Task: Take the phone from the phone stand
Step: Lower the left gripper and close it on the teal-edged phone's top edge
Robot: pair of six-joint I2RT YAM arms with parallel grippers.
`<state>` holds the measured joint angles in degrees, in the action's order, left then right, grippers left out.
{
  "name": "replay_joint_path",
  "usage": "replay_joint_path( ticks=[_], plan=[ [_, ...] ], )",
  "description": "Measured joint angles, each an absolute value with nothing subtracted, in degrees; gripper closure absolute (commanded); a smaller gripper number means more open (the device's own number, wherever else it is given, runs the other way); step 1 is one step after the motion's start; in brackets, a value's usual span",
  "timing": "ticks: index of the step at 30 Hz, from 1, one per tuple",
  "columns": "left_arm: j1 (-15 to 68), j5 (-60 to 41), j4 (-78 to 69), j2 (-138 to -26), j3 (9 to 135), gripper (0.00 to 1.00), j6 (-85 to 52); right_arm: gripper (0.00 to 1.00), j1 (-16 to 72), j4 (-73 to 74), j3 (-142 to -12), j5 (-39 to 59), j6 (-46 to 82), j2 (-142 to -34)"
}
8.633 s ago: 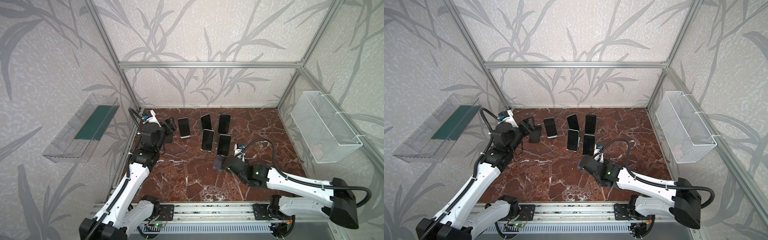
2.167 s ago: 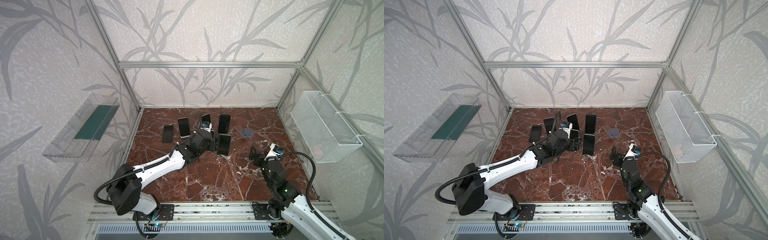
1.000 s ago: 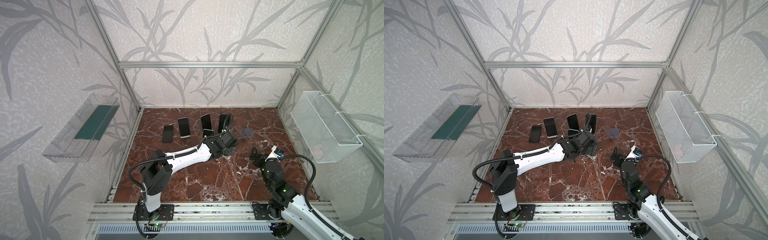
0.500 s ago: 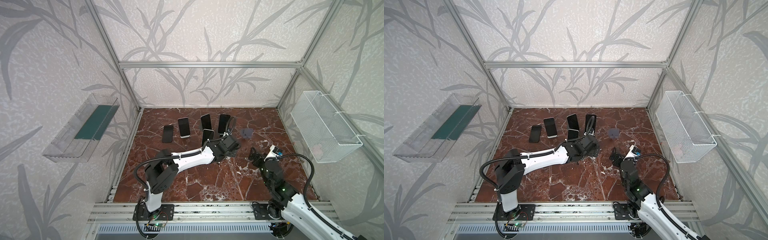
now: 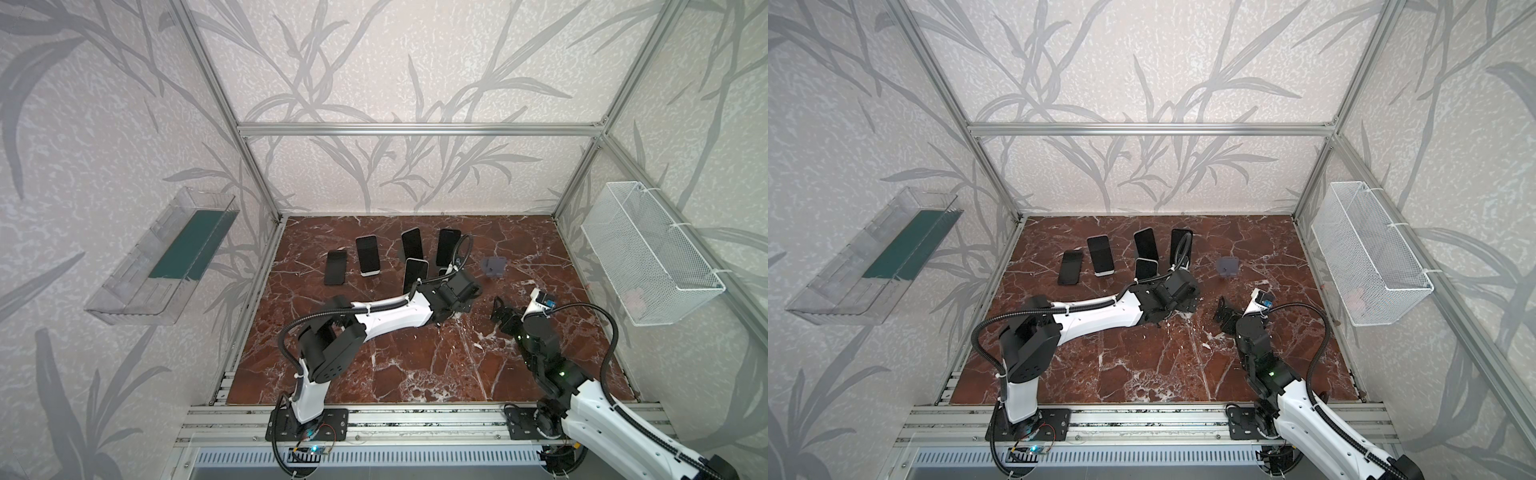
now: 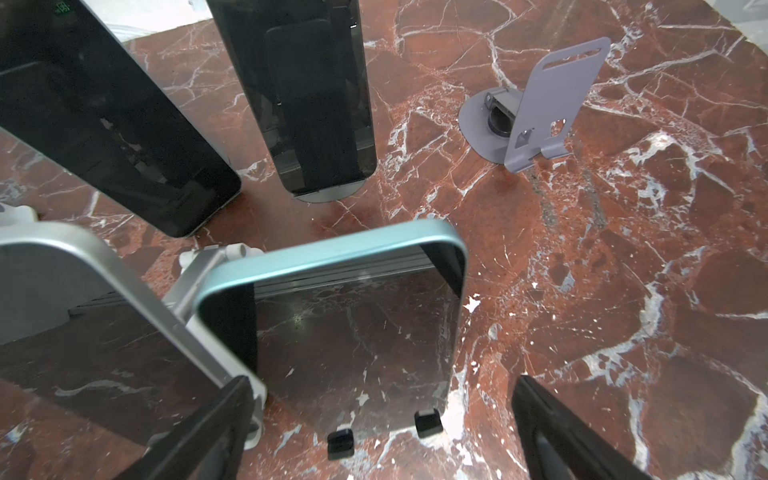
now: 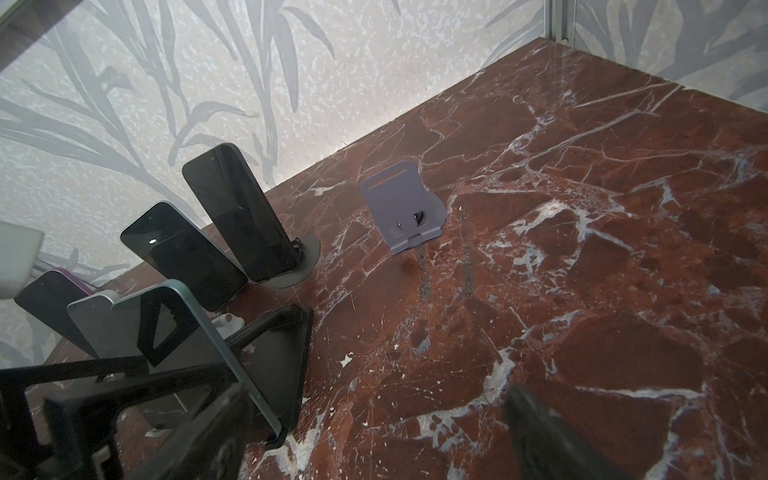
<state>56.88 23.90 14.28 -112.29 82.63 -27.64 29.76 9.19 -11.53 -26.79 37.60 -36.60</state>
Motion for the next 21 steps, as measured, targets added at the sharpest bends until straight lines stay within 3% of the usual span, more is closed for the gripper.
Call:
replay_joint_path(
  ticks=[16, 21],
  plan=[
    [56.6, 26.3, 13.3, -114.8, 84.4, 0.05, -29.1, 0.05, 29.8, 9.2, -12.3, -26.3, 37.6, -37.1],
    [56.5, 27.3, 12.9, -115.3, 84.9, 0.11, -29.8, 0.05, 29.8, 9.2, -12.3, -26.2, 37.6, -37.2]
  ],
)
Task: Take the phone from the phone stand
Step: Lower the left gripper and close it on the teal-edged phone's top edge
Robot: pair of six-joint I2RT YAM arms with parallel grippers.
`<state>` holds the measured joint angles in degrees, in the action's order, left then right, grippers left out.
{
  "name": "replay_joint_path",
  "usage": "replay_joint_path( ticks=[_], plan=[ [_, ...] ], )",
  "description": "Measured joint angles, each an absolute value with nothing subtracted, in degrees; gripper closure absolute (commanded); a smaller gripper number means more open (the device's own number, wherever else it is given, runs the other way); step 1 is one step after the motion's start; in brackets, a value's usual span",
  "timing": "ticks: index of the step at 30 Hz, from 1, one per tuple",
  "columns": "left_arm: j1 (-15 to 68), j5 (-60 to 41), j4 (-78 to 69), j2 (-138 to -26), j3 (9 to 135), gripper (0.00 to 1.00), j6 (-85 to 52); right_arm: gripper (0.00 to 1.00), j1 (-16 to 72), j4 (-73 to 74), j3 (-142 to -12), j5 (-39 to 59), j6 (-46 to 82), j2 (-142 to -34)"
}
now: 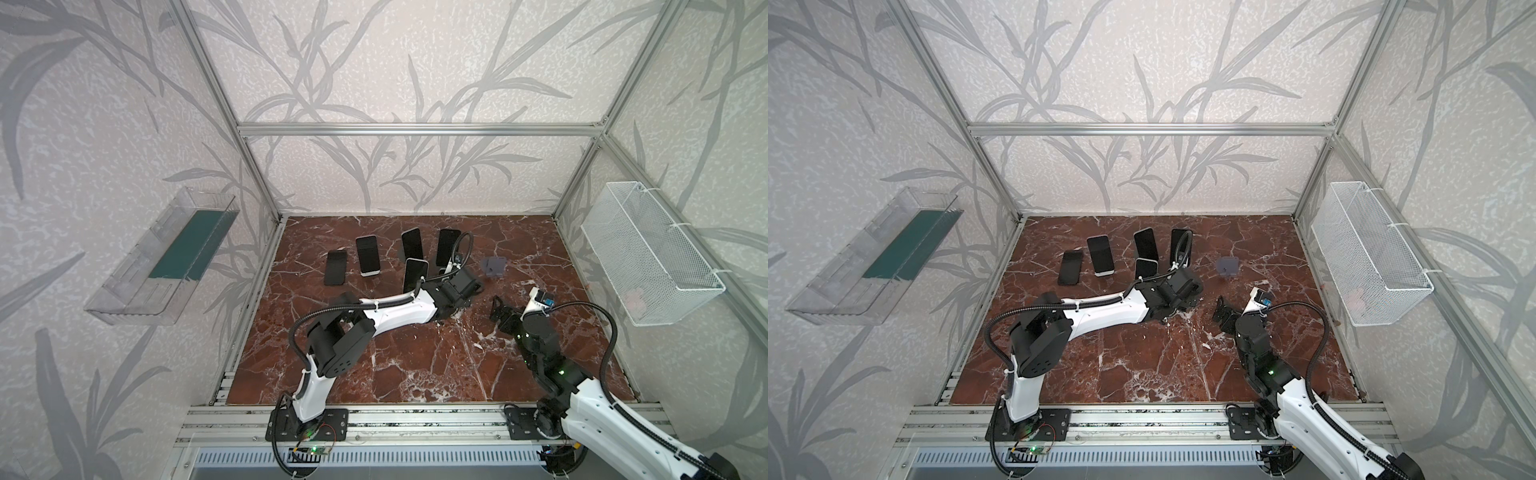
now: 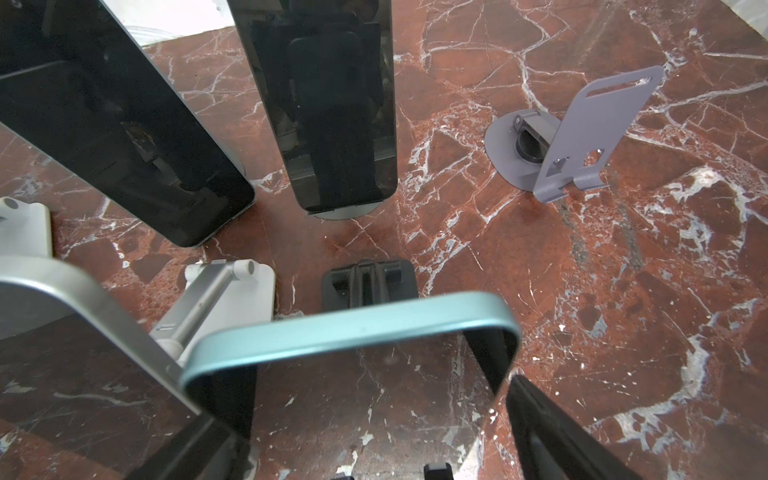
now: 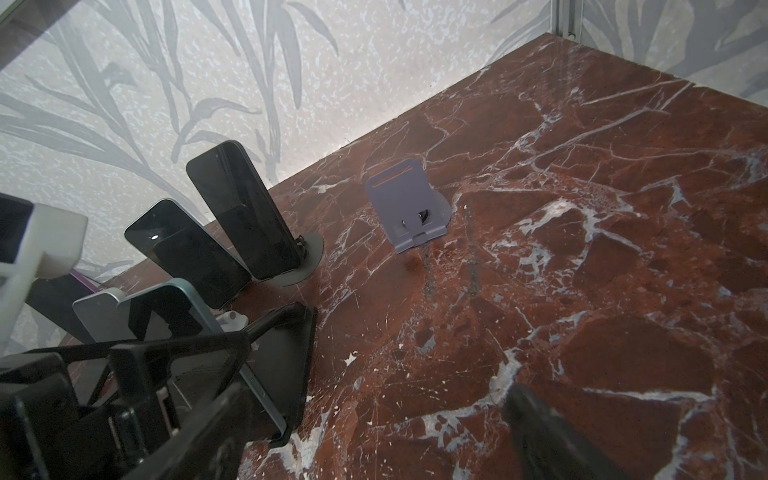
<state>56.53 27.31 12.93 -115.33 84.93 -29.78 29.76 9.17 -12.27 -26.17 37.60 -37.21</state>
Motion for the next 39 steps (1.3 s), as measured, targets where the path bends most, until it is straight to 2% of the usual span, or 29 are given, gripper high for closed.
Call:
replay_joint_path(
  ticks=[20, 39],
  plan=[
    [56.1, 28.0, 10.4, -116.4, 85.0, 0.25, -30.0, 0.05, 29.8, 9.1, -12.4, -25.8, 37.6, -37.1],
    [55.8, 25.8, 2.8, -114.1, 79.6, 0.32, -26.5, 0.05, 29.8, 8.8, -12.4, -25.8, 37.6, -36.9]
  ],
)
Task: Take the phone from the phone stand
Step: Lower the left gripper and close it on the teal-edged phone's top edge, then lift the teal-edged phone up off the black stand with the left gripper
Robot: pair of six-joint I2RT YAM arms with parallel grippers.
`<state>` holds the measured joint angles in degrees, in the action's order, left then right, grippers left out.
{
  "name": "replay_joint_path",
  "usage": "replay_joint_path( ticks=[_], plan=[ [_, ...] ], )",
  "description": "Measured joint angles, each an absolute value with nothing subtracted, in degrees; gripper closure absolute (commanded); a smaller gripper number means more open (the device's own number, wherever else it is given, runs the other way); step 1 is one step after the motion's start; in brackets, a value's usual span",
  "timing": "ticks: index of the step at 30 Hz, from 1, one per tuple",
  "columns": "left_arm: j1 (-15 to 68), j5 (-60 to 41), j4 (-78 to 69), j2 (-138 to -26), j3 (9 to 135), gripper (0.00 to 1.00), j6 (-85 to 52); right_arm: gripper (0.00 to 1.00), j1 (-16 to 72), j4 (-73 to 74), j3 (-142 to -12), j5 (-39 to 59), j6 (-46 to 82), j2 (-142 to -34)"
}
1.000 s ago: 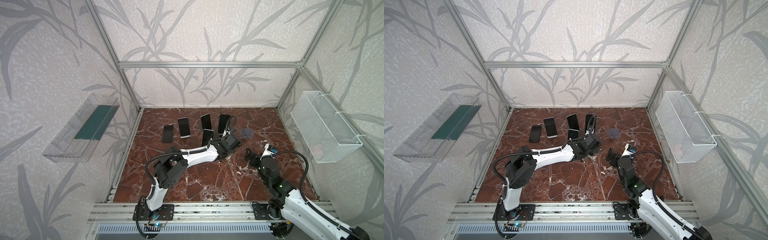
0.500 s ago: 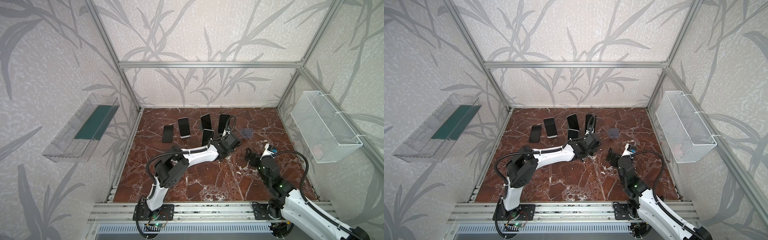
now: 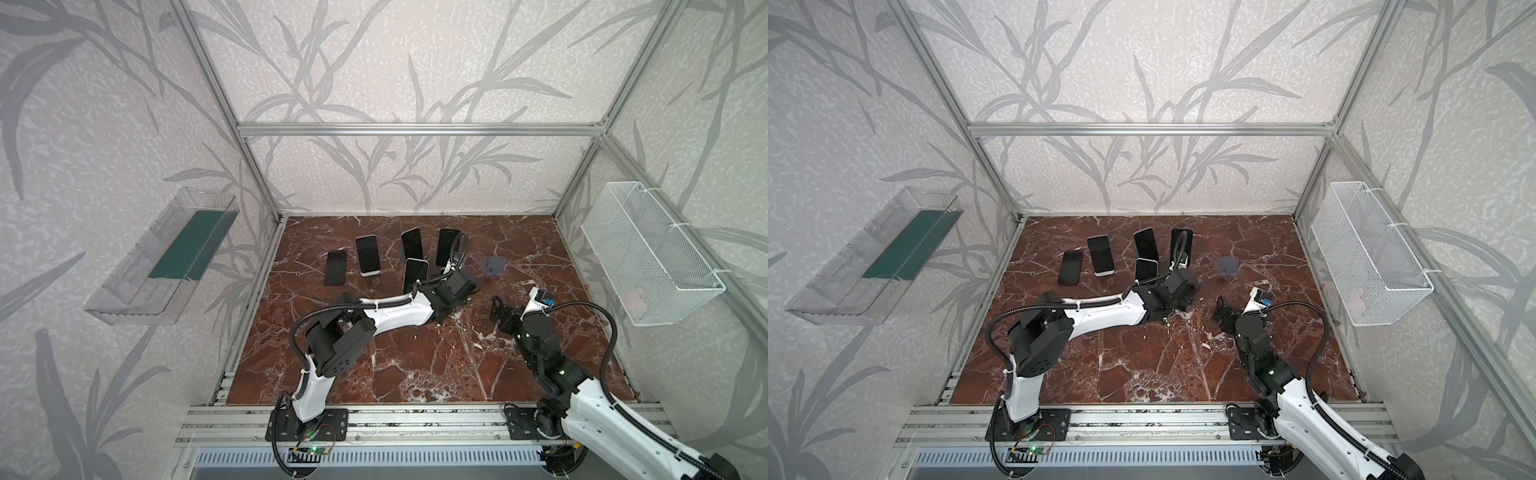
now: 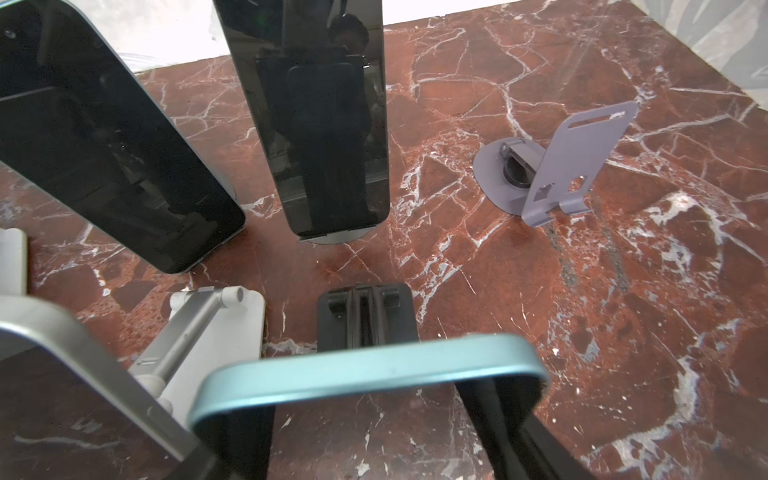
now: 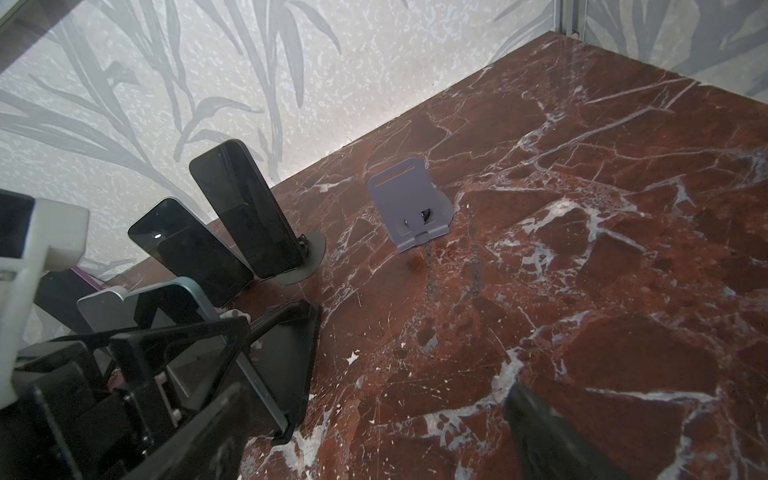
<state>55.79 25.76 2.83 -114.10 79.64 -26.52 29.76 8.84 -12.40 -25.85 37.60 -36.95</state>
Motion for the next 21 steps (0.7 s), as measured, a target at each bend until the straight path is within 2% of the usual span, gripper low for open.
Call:
replay_joint_path(
  ticks=[9, 21],
  plan=[
    [55.9, 19.7, 0.3, -110.8, 77.5, 0.34, -24.9, 0.05, 29.8, 8.8, -12.5, -25.5, 37.6, -37.2],
    [55.9, 18.9, -1.1, -102.3, 73.9, 0.34, -21.7, 0.05, 29.8, 8.7, -12.6, -25.4, 37.6, -37.1]
  ],
)
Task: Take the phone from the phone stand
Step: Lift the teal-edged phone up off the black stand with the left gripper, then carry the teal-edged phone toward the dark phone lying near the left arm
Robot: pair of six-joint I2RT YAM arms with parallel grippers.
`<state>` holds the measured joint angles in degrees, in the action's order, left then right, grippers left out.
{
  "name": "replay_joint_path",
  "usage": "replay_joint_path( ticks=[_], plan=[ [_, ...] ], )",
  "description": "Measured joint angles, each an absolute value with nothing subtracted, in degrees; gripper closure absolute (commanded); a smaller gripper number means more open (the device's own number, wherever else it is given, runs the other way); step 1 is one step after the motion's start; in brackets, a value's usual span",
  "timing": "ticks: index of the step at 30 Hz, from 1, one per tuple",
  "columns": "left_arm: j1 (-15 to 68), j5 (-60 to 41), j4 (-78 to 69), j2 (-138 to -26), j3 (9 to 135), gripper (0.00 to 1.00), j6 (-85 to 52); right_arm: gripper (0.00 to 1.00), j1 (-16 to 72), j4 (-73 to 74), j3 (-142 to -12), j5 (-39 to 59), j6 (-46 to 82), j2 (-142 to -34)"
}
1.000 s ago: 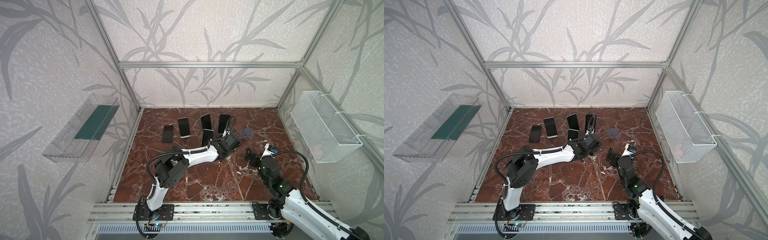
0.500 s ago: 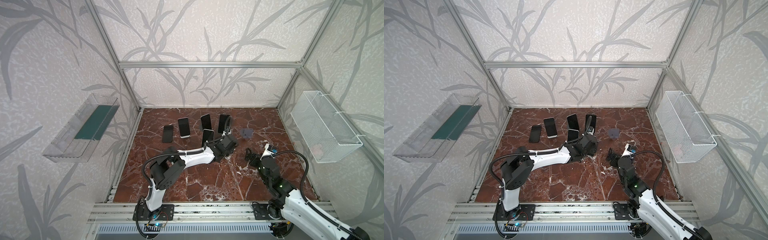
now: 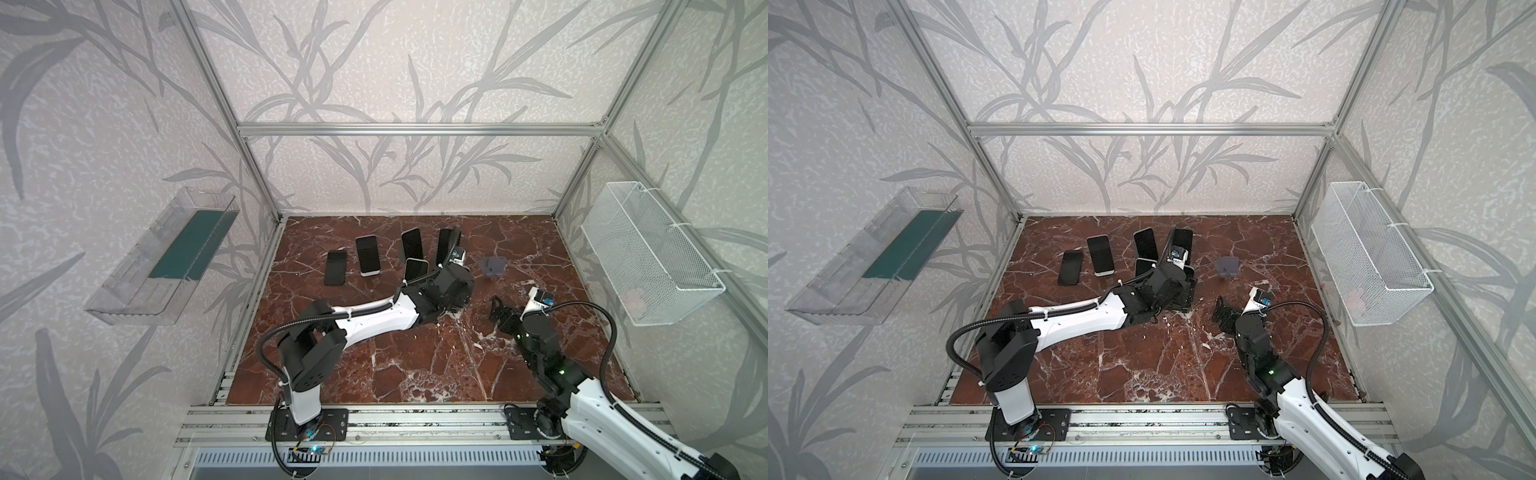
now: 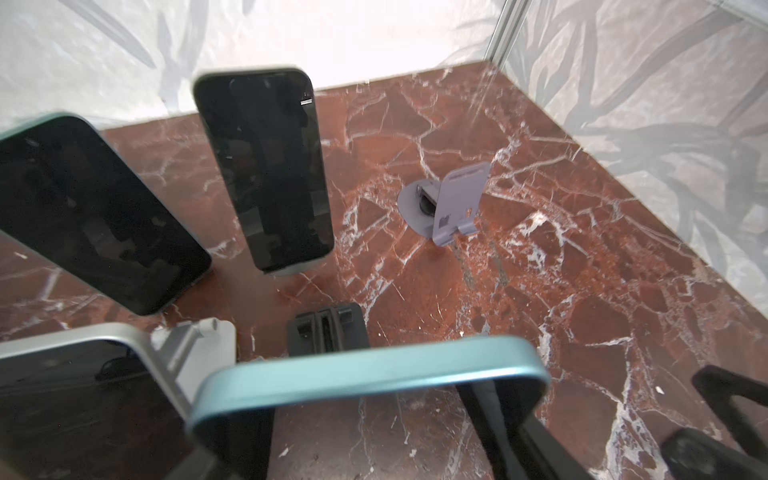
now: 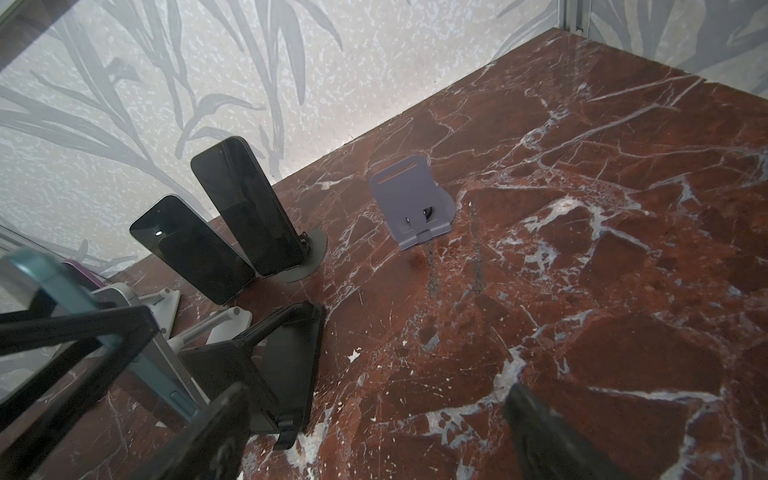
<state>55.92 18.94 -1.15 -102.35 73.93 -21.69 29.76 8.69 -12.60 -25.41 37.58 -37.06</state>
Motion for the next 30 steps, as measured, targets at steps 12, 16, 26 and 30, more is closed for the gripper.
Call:
replay_joint_path(
  ticks=[12, 16, 26, 30],
  plan=[
    [51.8, 24.1, 1.3, -83.9, 66.8, 0.33, -14.2, 0.05, 29.8, 8.4, -12.7, -25.4, 37.6, -35.7],
    [45.3, 23.7, 5.2, -77.8, 65.0, 0.33, -14.2, 0.05, 29.8, 8.3, -12.7, -25.2, 37.6, -35.5],
    [22.2, 16.8, 16.1, -69.8, 60.2, 0.34, -16.5, 0.05, 29.8, 8.0, -12.7, -25.0, 37.6, -34.7],
    [12.7, 12.6, 19.6, -71.2, 60.3, 0.34, -18.3, 0.05, 29.8, 7.8, -12.7, -25.0, 37.6, -34.7]
  ],
)
